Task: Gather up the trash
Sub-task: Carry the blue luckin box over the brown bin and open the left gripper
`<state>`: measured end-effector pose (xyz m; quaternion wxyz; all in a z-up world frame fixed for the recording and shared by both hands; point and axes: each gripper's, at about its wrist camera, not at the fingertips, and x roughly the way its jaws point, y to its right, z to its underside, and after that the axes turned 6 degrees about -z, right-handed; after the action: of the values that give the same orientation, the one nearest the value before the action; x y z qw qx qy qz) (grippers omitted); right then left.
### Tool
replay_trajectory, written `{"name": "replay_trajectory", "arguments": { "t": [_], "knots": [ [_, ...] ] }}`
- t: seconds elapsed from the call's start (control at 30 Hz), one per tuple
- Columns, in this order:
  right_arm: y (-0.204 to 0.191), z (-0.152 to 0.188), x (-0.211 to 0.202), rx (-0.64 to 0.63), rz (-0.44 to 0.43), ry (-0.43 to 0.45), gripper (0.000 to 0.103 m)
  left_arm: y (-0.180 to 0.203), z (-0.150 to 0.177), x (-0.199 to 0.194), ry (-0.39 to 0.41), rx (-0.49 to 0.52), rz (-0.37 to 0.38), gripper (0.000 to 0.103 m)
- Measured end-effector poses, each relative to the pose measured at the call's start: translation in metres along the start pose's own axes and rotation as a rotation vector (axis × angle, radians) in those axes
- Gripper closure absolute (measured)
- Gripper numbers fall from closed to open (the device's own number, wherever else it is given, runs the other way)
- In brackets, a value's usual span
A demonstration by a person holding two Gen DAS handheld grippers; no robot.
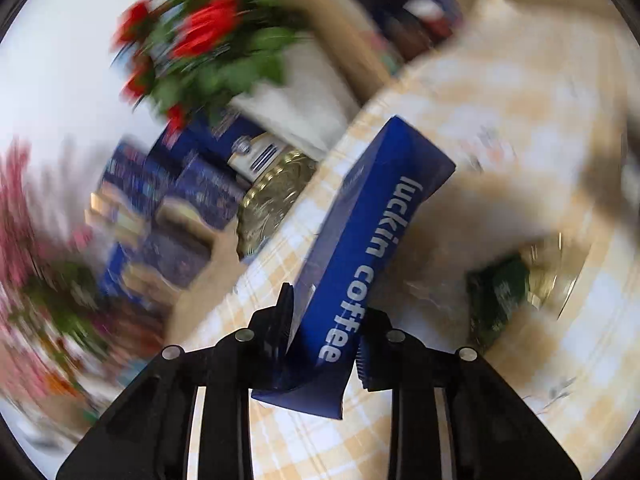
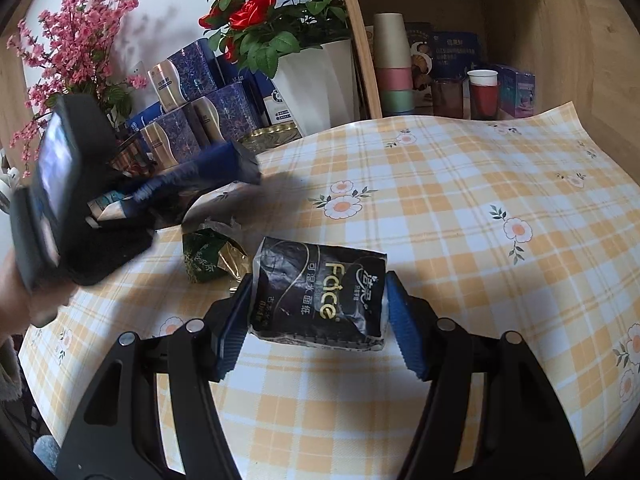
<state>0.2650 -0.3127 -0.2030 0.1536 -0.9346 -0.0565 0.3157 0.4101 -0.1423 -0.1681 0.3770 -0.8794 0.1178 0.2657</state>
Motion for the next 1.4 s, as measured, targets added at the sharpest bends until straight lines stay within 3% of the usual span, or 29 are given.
{"name": "replay_trajectory", "arguments": {
  "t": [0.13, 0.2, 0.33, 0.53, 0.77, 1.1, 1.23, 1.4],
  "knots": [
    [0.0, 0.001, -0.001, 0.003, 0.003, 0.003, 0.039, -0.076, 0.011, -0.01, -0.04, -0.362, 0.133, 0.081],
    [0.0, 0.001, 0.0, 0.001, 0.008, 0.001, 0.039, -0.099, 0.021, -0.022, -0.046, -0.475, 0.19, 0.081],
    [-0.003, 0.001, 0.002, -0.011, 0.023, -0.012, 0.039, -0.114, 0.039, -0.069, -0.013, -0.527, 0.268, 0.081],
    [-0.012, 0.0, -0.005, -0.048, 0.045, -0.04, 0.039, -0.114, 0.081, -0.126, -0.064, -0.6, 0.411, 0.081],
    [-0.052, 0.014, -0.092, -0.093, -0.067, 0.024, 0.039, -0.089, 0.117, -0.201, -0.051, -0.552, 0.517, 0.081],
    [-0.06, 0.091, -0.213, -0.013, -0.094, 0.069, 0.039, 0.002, 0.157, -0.296, -0.023, -0.367, 0.652, 0.081],
    [-0.057, 0.121, -0.237, 0.011, -0.064, 0.069, 0.039, 0.055, 0.177, -0.316, -0.07, -0.252, 0.68, 0.081],
    [-0.052, 0.143, -0.248, 0.021, -0.05, 0.052, 0.039, 0.105, 0.197, -0.303, -0.176, -0.169, 0.684, 0.081]
  ]
}}
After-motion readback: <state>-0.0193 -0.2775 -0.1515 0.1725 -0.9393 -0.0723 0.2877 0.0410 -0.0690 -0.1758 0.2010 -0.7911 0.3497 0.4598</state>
